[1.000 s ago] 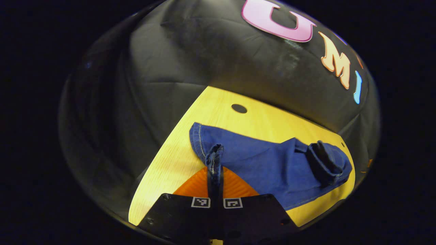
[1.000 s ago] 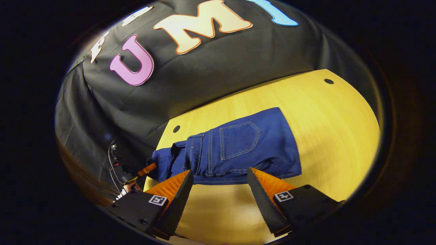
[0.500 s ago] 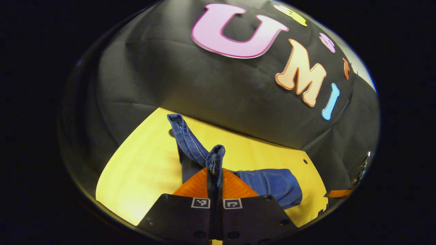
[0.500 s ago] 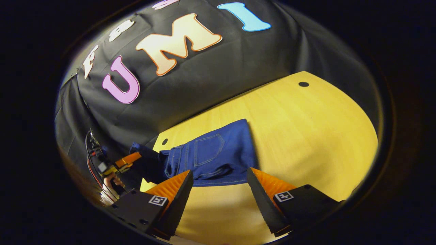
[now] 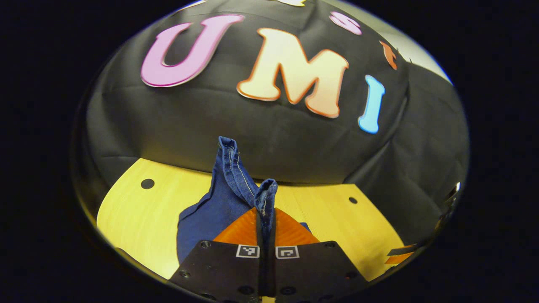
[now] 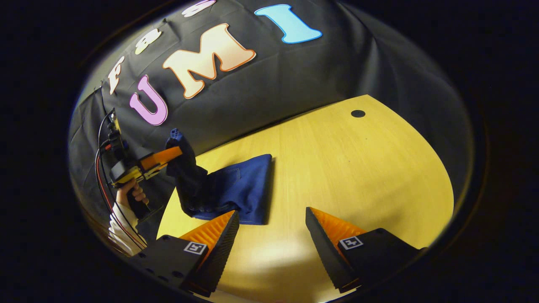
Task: Grasp the waist and the cuffs of the jeans and fold them to make the two legs overlap; first hold the waist and fold one-third of the jeans toward the cuffs, then hold the cuffs and fold the remaining one-third in the same direction to finish folding.
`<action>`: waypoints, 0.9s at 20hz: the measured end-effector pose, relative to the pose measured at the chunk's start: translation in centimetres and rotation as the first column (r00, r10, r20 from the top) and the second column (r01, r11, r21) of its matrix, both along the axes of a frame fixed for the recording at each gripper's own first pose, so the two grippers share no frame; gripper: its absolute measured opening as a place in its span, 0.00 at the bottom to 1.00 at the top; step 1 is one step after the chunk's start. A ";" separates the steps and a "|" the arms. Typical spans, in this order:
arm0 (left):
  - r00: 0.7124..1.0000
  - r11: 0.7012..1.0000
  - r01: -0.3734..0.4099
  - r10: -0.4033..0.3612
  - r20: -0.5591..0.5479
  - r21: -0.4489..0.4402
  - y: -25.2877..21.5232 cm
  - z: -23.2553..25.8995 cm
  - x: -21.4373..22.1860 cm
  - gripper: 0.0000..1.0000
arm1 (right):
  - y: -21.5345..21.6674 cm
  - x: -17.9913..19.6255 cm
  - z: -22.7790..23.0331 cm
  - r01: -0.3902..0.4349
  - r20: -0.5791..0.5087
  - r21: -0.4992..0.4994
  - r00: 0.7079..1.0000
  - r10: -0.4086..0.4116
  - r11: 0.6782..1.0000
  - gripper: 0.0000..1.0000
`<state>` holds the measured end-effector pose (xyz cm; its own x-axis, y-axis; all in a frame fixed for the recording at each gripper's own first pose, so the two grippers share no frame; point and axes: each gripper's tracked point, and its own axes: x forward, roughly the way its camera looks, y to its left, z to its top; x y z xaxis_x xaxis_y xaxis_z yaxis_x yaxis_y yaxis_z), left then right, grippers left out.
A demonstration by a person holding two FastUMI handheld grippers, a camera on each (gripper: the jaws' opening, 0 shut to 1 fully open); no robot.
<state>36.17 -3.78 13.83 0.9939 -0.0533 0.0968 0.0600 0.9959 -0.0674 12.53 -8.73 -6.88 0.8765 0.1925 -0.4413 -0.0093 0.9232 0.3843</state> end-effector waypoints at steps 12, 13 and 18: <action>0.994 0.965 -0.003 0.030 -0.101 0.263 -7.7 -9.7 1.2 0.54 | -3.3 -1.6 -1.6 0.017 -0.009 -0.017 1.000 -0.017 1.000 0.98; 0.996 0.966 -0.001 0.024 -0.087 0.258 -7.9 -9.3 0.0 0.68 | -3.2 -1.8 -1.3 0.023 0.000 -0.018 1.000 -0.023 1.000 0.92; 0.999 0.963 -0.025 0.034 -0.031 0.267 -6.3 -7.4 -6.9 0.89 | -0.8 -3.0 1.5 0.055 0.073 -0.019 0.996 -0.053 0.998 0.98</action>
